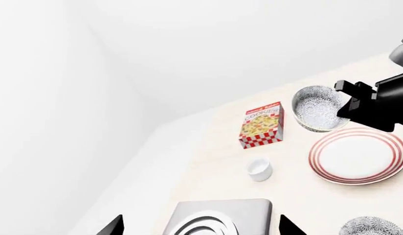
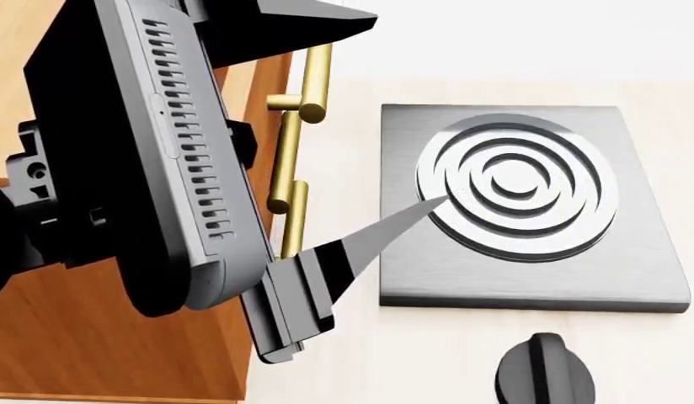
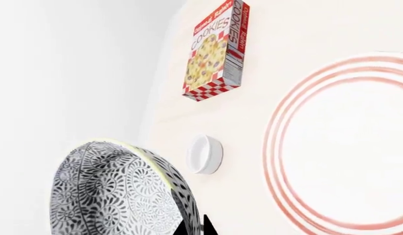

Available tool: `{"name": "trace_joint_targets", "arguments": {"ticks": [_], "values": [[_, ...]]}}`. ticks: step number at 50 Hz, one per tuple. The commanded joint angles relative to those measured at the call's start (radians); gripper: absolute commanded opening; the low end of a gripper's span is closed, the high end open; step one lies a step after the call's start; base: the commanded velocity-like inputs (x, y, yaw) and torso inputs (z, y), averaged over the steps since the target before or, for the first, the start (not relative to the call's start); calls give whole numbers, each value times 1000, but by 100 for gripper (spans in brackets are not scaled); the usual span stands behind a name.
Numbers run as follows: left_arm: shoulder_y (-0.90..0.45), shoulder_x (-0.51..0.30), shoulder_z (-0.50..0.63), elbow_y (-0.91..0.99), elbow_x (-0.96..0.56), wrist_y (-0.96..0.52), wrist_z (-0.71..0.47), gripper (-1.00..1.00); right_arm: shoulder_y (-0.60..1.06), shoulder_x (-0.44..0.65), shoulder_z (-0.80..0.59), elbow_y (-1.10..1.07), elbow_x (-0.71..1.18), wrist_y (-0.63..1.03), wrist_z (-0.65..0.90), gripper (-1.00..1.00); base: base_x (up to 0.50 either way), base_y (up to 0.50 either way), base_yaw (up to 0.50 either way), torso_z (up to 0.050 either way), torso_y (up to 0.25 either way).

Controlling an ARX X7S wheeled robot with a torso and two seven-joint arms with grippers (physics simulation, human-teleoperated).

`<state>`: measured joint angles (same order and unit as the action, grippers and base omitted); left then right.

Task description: Pick the akita bowl on the wooden cabinet and place it on the plate.

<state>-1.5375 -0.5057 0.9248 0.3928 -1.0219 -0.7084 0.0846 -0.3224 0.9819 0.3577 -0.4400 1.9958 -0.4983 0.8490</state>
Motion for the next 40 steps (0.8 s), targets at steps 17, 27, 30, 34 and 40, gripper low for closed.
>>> {"name": "trace_joint_targets", "arguments": {"ticks": [17,27,30,34,40], "values": [[7,1,4,-2,2,8,-1,100,17,-37,-43,97,-30,20,-38,-100,0,0,0,0,0],[12,-4,5,0,3,11,-3,100,11,-60,-51,141,-26,25,-57,-100,0,0,0,1,1],[12,-3,6,-2,3,11,-2,100,10,-67,-52,152,-24,26,-61,-100,0,0,0,0,0],[13,-1,7,-4,6,14,-1,100,11,-75,-56,169,-23,28,-70,-100,0,0,0,0,0],[12,-2,8,-5,6,14,0,100,14,-90,-66,200,-17,35,-87,-100,0,0,0,0,0]]}}
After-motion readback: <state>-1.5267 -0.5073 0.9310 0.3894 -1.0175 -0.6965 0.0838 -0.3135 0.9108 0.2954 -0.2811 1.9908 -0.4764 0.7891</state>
